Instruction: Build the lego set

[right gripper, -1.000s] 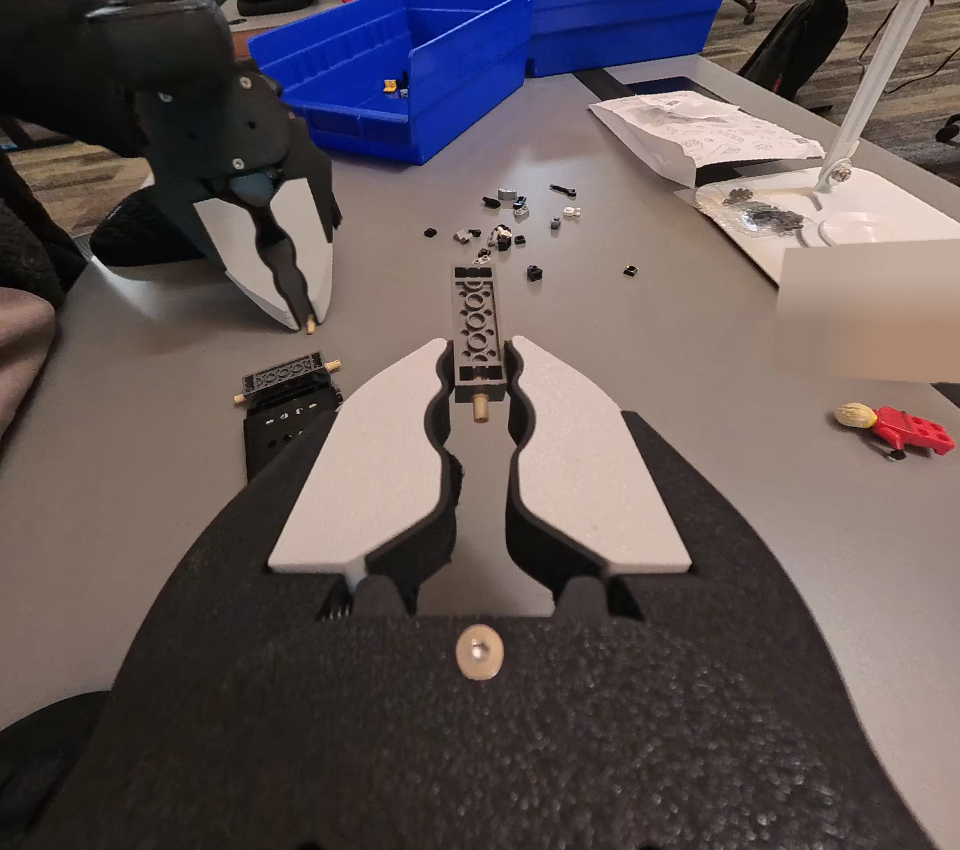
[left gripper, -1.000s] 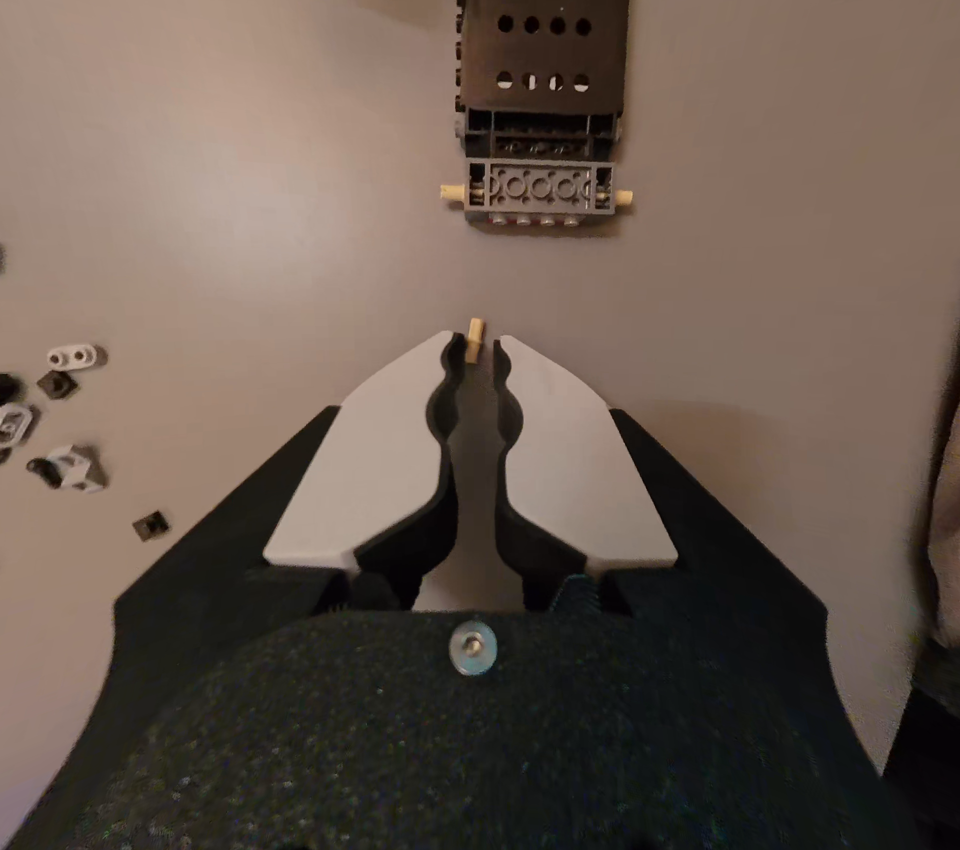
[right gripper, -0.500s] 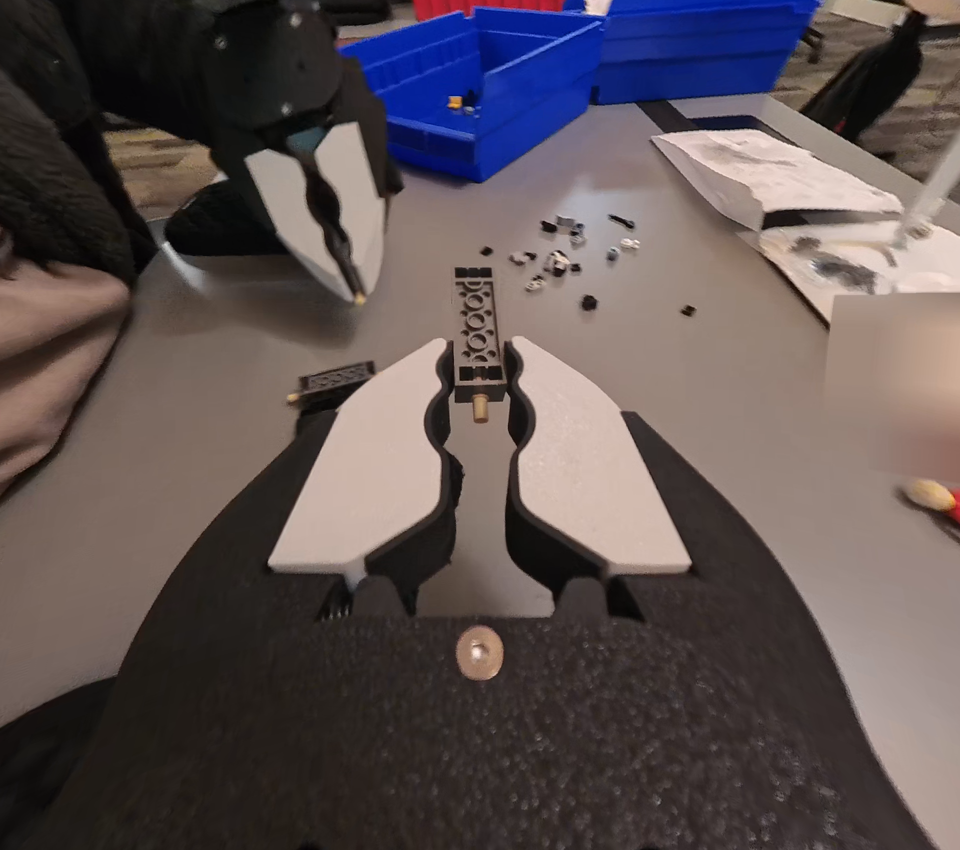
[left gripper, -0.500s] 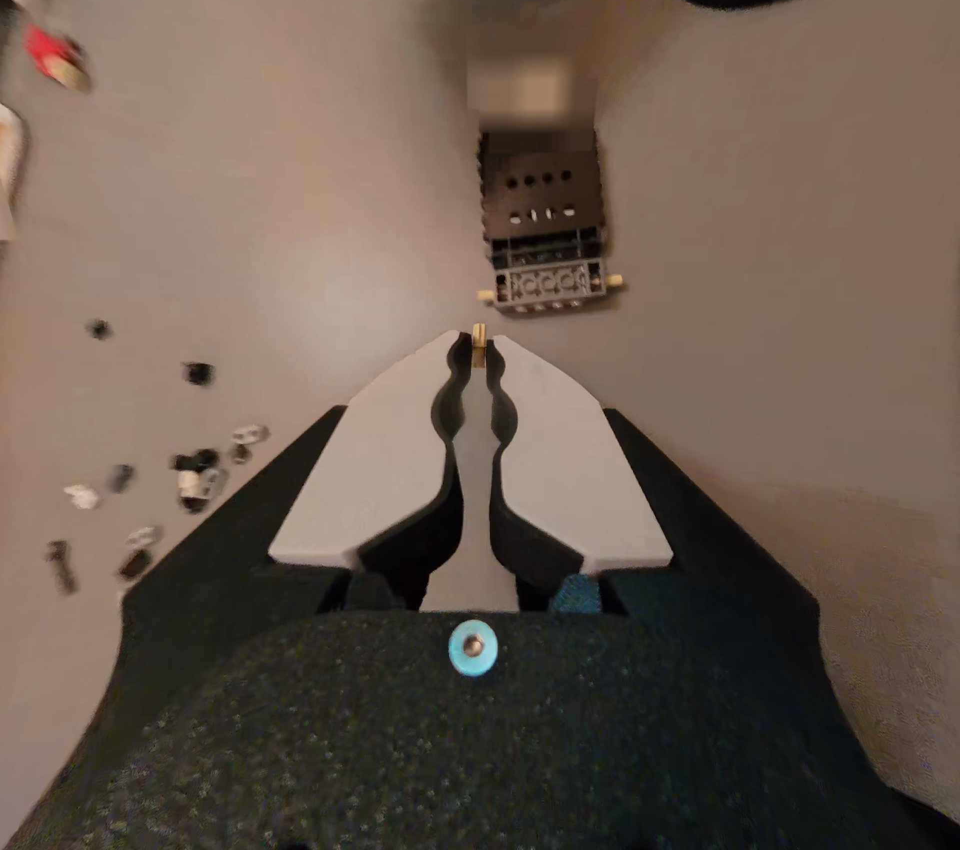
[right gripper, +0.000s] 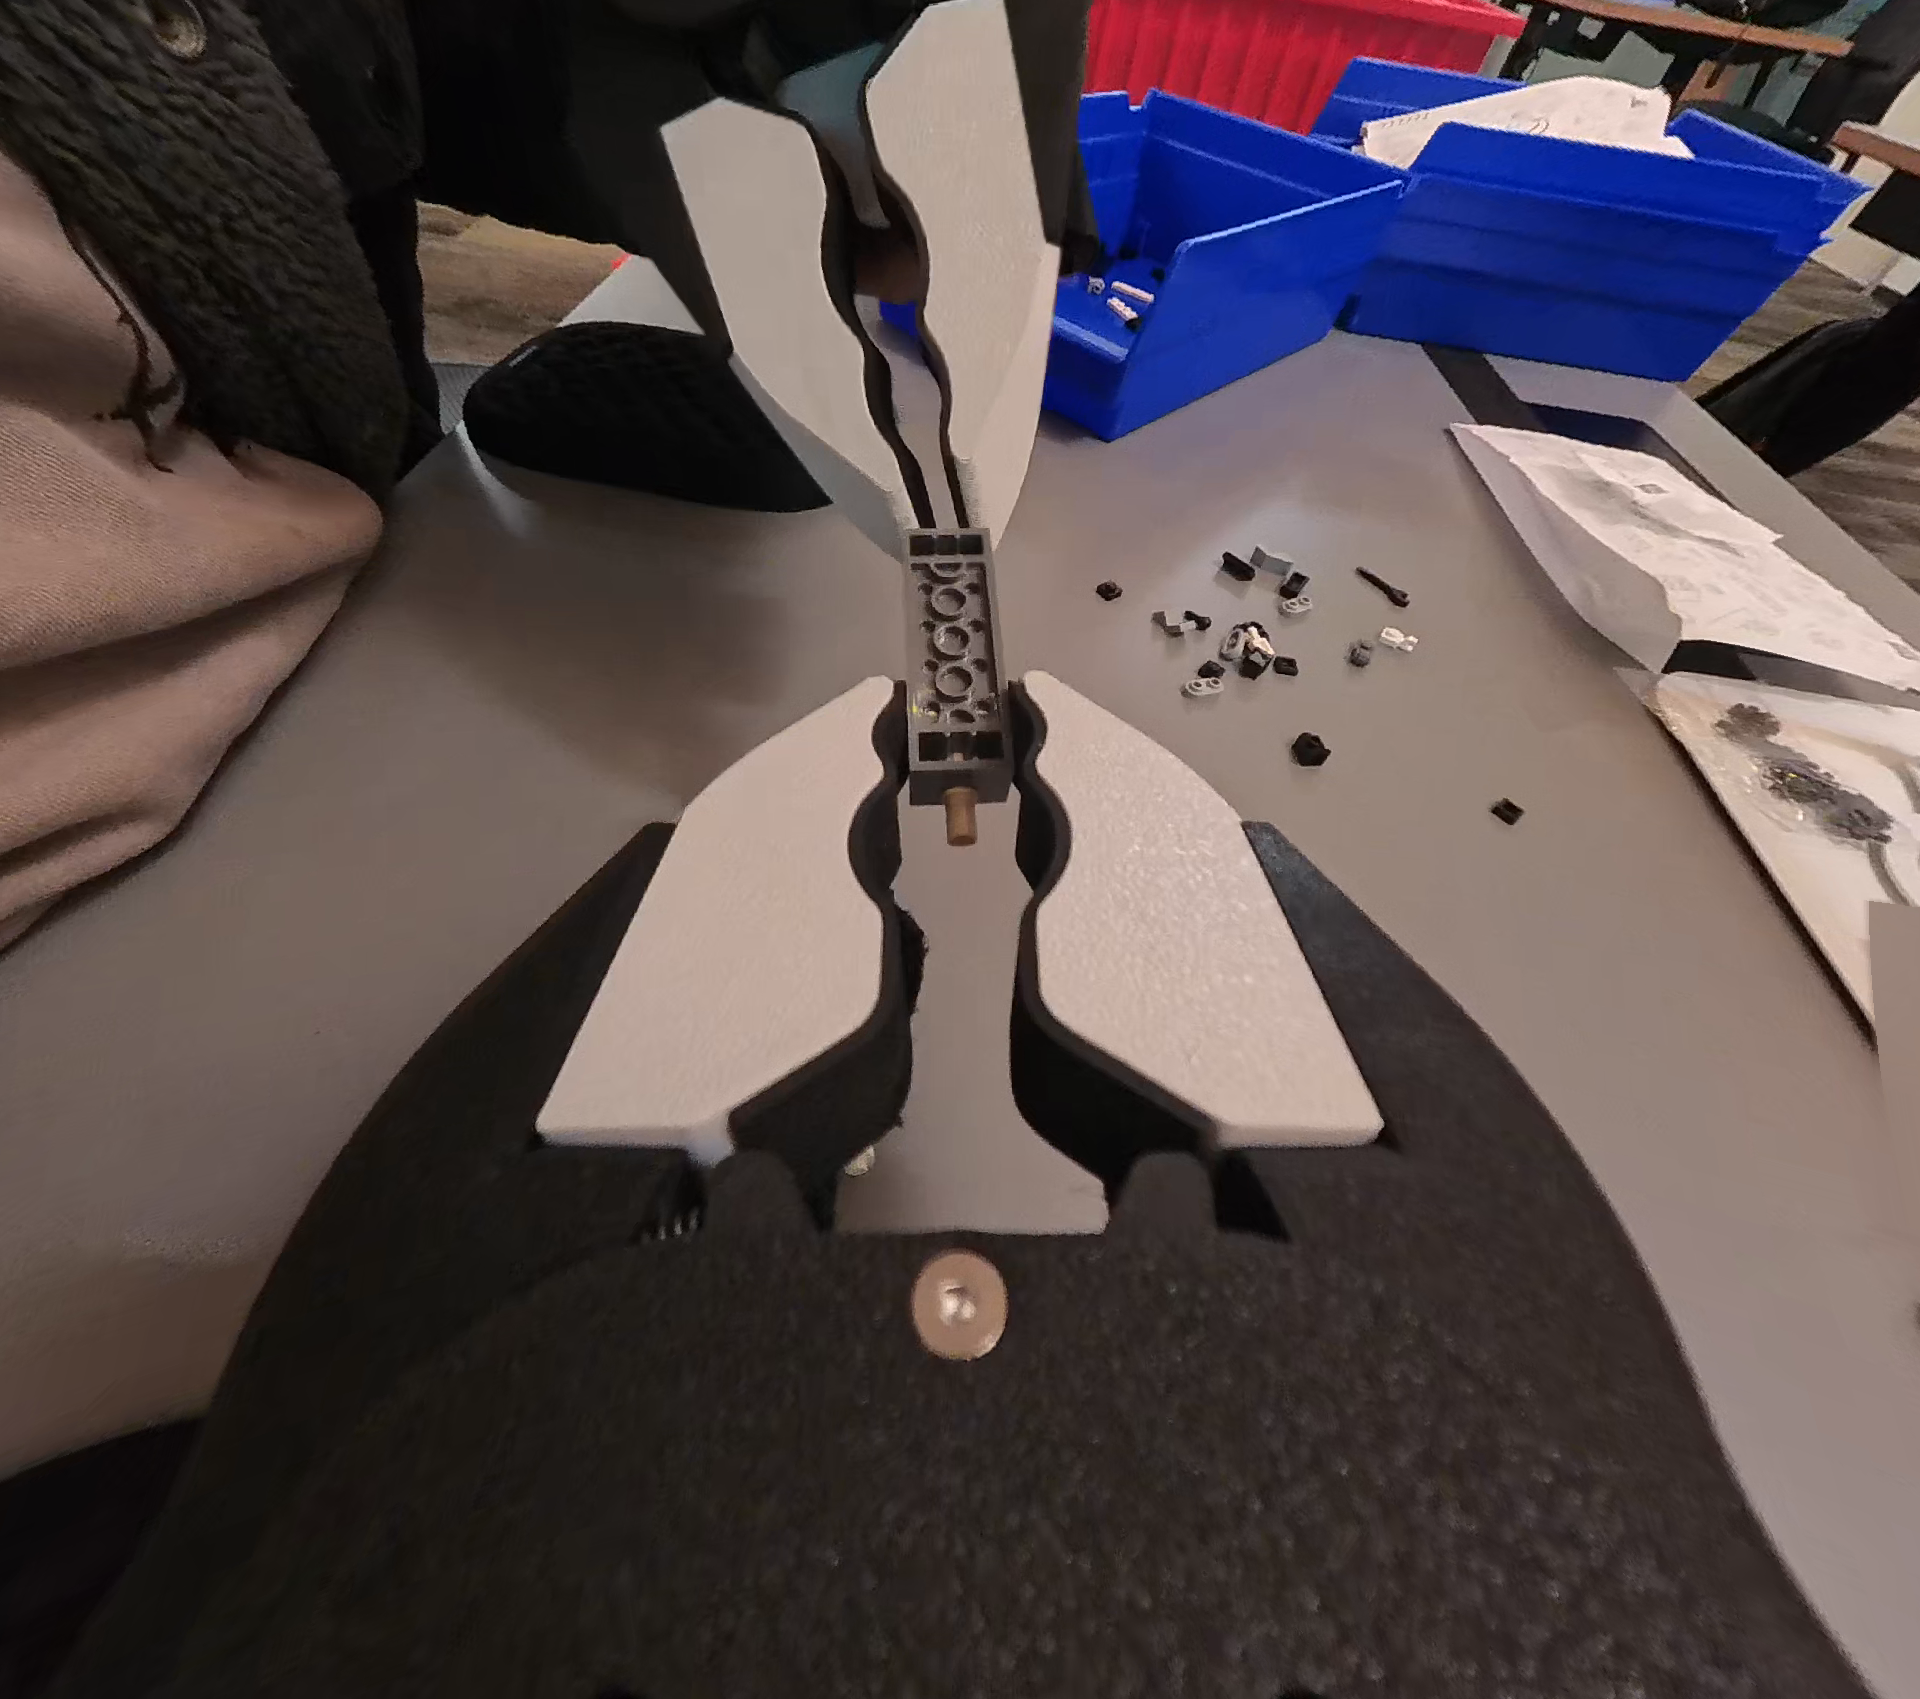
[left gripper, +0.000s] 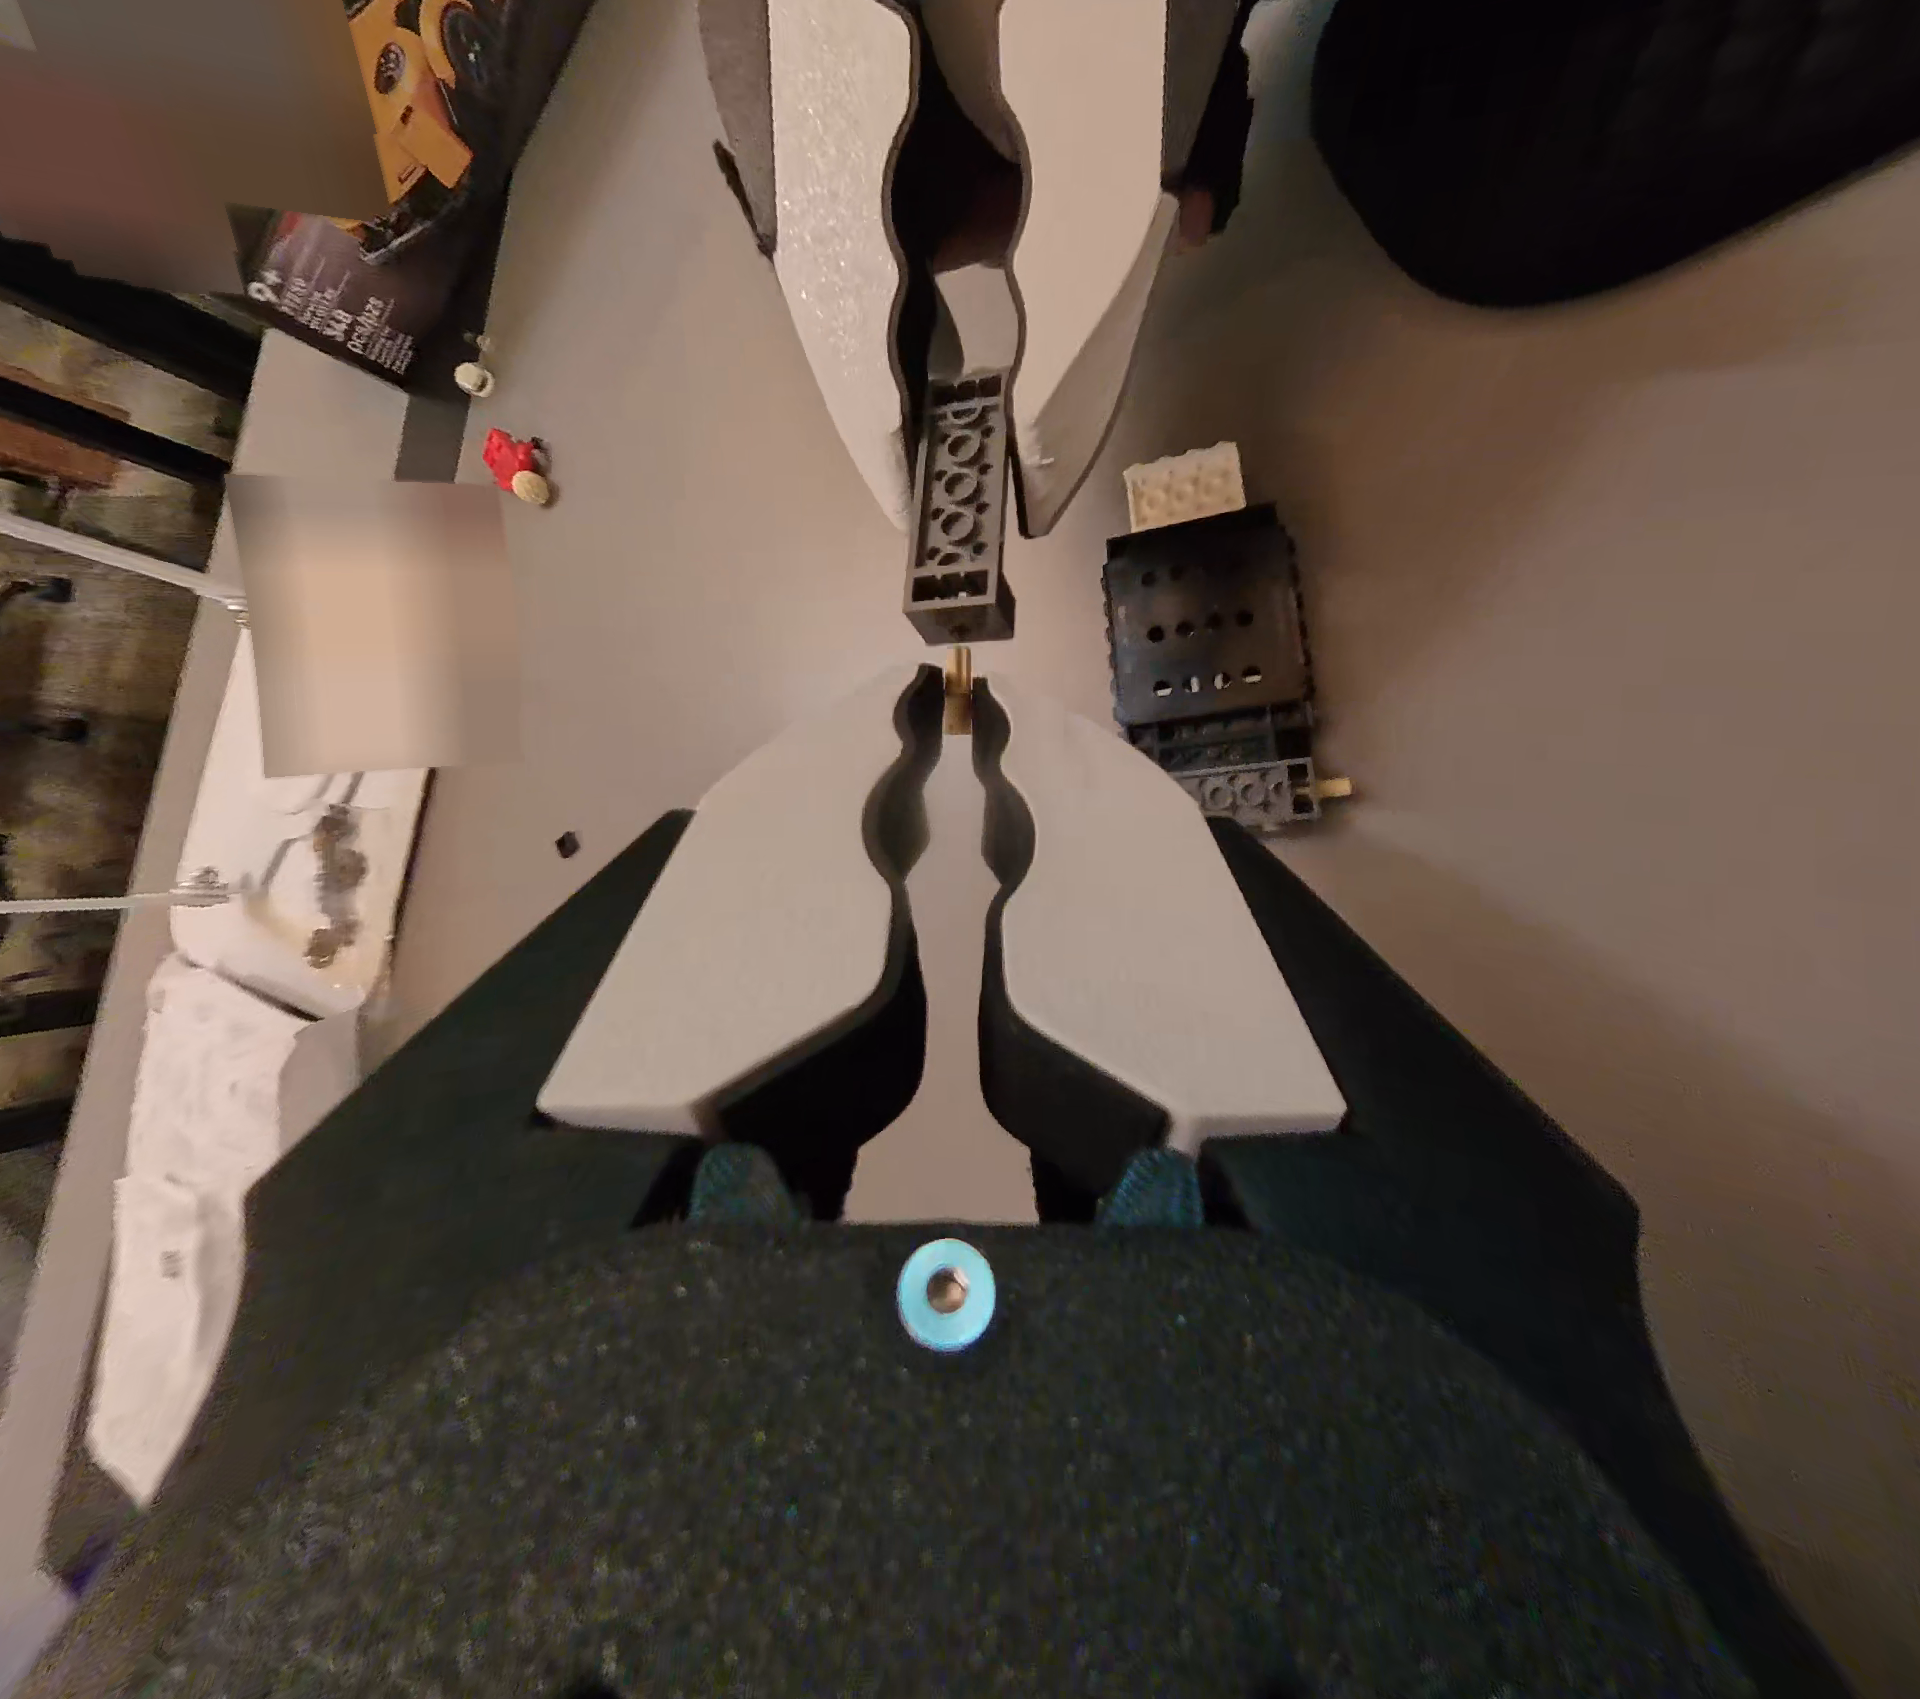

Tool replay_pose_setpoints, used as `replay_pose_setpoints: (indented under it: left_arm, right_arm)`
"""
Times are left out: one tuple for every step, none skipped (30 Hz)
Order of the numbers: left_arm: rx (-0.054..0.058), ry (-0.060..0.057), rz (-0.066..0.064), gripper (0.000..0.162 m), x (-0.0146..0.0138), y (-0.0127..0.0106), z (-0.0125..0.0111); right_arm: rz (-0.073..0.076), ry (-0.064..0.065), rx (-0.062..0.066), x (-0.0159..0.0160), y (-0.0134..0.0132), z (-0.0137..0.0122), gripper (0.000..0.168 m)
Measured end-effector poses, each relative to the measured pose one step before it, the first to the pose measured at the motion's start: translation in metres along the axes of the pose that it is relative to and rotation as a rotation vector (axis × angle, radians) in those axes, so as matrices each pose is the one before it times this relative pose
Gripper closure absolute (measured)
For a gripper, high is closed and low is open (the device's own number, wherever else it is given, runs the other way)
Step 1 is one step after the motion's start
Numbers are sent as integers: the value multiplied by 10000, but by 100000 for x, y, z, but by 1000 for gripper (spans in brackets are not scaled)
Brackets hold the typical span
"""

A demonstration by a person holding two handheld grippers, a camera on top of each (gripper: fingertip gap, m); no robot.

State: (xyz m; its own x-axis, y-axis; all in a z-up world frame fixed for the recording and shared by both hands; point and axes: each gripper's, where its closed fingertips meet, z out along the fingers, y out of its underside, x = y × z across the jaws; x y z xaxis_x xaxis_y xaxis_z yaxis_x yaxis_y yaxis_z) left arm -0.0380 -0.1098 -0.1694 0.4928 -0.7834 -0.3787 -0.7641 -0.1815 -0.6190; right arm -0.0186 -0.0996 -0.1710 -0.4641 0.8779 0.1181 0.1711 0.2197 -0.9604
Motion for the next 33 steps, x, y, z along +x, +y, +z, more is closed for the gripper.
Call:
replay_pose_setpoints:
  left_arm:
    - [67, 167, -223, 157, 51, -124, -39]
    - [57, 148, -207, 157, -3, -79, -32]
    - [50, 193, -183, 157, 80, -59, -35]
    - [37, 200, -181, 157, 119, -66, -47]
    - [32, 160, -164, 157, 92, -71, -62]
    - [30, 138, -130, 157, 67, -81, -67]
    - [6, 108, -96, 157, 46, -48, -61]
    - [-12, 65, -58, 157, 2, -17, -66]
    - [4, 35, -26, 157, -25, -28, -76]
    - [-12, 26, -28, 157, -35, -8, -87]
    - [-24, 31, -16, 157, 4, 19, -62]
    - [-13, 50, -25, 157, 48, -2, -38]
    - [-18, 70, -48, 157, 77, 10, -1]
    - [-18, 92, -57, 157, 108, 24, 42]
    - [-25, 65, -46, 157, 59, 40, 73]
    - [-26, 32, -32, 157, 19, 40, 55]
    - [-18, 44, -31, 157, 26, 22, 42]
    - [-28, 50, -33, 157, 41, 29, 39]
    - [-53, 30, -5, 157, 11, 74, 60]
    - [-52, 17, 12, 157, 17, 68, 57]
    - [-39, 47, 8, 157, 75, 57, 58]
    - [-67, 21, -1, 157, 26, 97, 66]
    - [-74, 9, -13, 157, -10, 132, 70]
    - [-51, 41, -7, 157, 49, 98, 58]
    - [-30, 17, 5, 157, 20, 51, 35]
    - [-28, 2, 7, 157, 14, 49, 20]
    - [-32, -2, 3, 157, 4, 49, 22]
    - [-32, -21, 1, 157, -24, 63, 24]
    - [-35, -17, -1, 157, -11, 66, 35]
    - [-49, 15, 14, 157, 50, 90, 41]
    - [-75, -45, 82, 157, 21, 110, 65]
    - [-67, -98, 139, 157, -12, 80, 68]
    - [-73, -64, 119, 157, 34, 58, 60]
  right_arm:
    - [-15, -11, 12, -17, 26, 1, 151]
    - [-8, -18, 11, -21, 14, 16, 151]
    - [3, -27, 18, -33, -19, 0, 151]
    - [-2, -31, 22, -53, -19, 14, 151]
    - [-12, -18, -7, -34, 15, 6, 151]
    - [-10, -13, -10, -16, 29, 11, 151]
    - [-2, -18, 7, -28, 2, -1, 151]
    - [-1, 4, -9, 21, 25, -12, 151]
    - [-16, 4, -35, 24, 57, -27, 151]
    - [-12, 19, -15, 43, 55, -21, 151]
    - [8, -1, 6, 10, 6, -2, 151]
    - [3, 8, -15, 18, 16, 7, 151]
    - [-33, 20, -46, 6, 46, 35, 151]
    - [-38, 6, -31, -31, 24, 45, 151]
    - [-19, -17, -13, -60, -3, 38, 151]
    - [-33, 15, -61, -7, 47, 47, 151]
    - [-72, 15, -85, -35, 87, 39, 151]
    - [-64, 3, -64, -43, 67, 36, 151]
    - [-40, -3, -42, -44, 30, 50, 151]
    - [-52, 4, -81, -45, 78, 54, 151]
    - [-78, 14, -87, -37, 90, 52, 151]
    - [-66, 18, -62, -40, 53, 46, 151]
    - [-38, -14, -17, -57, -18, 39, 151]
    - [-27, -21, -30, -68, 11, 29, 151]
    - [-54, 15, -57, -21, 52, 45, 151]
    - [-57, 25, -57, -18, 49, 40, 151]
    - [-51, 28, -64, -7, 44, 49, 151]
    - [-63, 53, -77, 25, 32, 49, 151]
    - [-63, 48, -62, 4, 10, 54, 151]
    - [-17, -8, -47, -65, -4, 45, 151]
    - [17, -14, -78, -39, 38, 50, 151]
    - [20, 7, -126, -2, 117, 59, 151]
    - [53, -39, -127, -53, 140, 71, 151]
